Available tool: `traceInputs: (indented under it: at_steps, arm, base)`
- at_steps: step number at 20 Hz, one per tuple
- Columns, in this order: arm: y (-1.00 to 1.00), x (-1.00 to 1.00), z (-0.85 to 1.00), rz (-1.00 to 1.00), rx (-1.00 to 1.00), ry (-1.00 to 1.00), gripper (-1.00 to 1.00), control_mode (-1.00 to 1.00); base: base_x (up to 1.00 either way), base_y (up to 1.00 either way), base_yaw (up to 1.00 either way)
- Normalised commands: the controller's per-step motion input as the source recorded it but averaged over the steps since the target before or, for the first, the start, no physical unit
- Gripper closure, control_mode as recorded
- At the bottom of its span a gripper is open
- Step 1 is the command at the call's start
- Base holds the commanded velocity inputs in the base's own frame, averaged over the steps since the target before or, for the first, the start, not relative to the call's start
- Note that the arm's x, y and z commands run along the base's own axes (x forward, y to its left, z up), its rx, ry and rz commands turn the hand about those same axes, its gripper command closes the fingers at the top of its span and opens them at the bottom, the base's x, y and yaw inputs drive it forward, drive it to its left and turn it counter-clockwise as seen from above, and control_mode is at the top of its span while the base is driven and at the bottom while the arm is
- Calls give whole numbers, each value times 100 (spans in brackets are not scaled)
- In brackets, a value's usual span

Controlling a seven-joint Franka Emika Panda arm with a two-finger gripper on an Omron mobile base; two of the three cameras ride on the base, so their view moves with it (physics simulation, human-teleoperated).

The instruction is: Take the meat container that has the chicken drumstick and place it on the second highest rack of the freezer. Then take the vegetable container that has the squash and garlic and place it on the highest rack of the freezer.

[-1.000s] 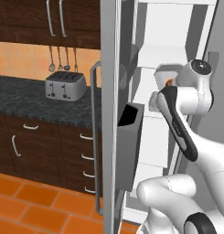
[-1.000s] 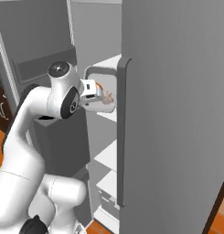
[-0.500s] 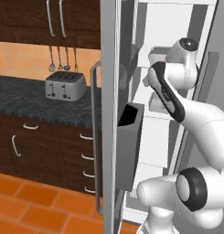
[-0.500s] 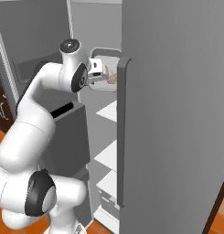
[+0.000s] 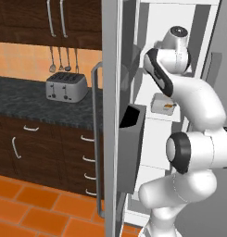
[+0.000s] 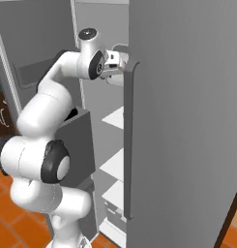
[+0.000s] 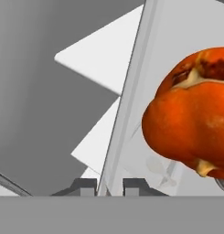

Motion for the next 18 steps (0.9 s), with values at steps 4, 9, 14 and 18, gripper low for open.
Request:
traceInputs:
  at_steps: [4, 9, 14, 18]
  arm:
    - [-4, 48, 7, -4, 0, -9, 100, -100]
    - [-9, 64, 9, 0, -1, -2, 100, -100]
    - [-36, 74, 8, 0, 0, -10, 100, -100]
    - [-17, 75, 0, 3, 0, -2, 100, -100]
  base:
    - [0, 0, 0]
    - [0, 0, 0]
    - [0, 0, 0]
    - [0, 0, 0]
